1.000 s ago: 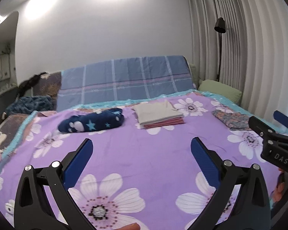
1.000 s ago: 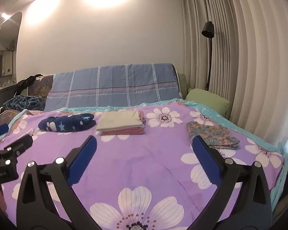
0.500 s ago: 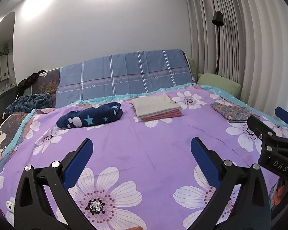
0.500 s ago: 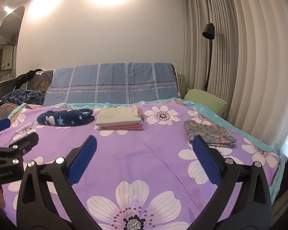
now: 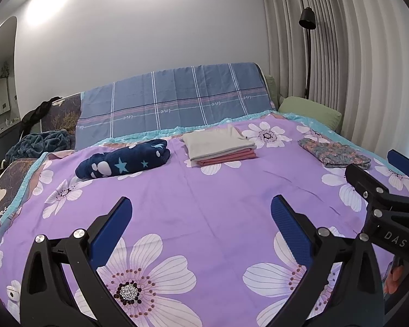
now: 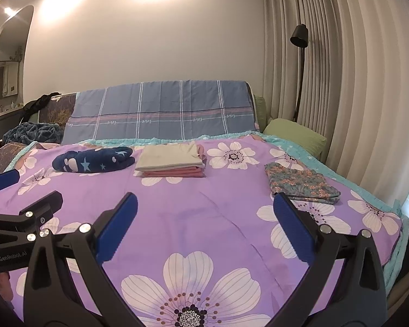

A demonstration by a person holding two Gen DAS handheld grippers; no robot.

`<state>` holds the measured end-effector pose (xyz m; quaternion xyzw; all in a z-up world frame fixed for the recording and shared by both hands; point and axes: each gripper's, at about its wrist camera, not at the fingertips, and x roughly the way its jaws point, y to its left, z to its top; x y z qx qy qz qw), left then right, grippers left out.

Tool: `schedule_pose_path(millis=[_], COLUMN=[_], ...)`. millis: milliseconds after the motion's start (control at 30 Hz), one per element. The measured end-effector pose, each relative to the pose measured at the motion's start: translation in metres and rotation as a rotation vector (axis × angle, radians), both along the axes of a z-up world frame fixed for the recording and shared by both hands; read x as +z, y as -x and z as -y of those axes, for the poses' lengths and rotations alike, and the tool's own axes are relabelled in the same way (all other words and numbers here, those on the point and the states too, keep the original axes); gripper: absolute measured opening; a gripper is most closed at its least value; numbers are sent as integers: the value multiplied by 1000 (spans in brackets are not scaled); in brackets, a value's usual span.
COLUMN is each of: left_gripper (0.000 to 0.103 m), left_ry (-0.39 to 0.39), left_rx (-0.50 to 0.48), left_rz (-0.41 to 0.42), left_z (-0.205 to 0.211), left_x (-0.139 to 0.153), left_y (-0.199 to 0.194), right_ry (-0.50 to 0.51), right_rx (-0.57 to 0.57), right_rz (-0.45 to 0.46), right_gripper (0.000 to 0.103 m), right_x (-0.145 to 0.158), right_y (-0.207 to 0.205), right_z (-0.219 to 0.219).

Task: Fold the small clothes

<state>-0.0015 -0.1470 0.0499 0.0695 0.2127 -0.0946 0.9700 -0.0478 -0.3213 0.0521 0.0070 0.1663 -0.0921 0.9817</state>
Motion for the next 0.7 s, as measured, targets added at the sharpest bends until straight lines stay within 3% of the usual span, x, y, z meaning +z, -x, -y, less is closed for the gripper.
schedule_pose_path(millis=[700], left_gripper=[102], left_ry=[-10], left_rx=[10], left_rz=[-5], left_z=[5], left_x=[-1], left_y=[-7], right_ry=[-2], right_rx=[-5], right_rz=[-18], right_gripper=[101], right_x=[-6], right_y=[-13], right_z=[6])
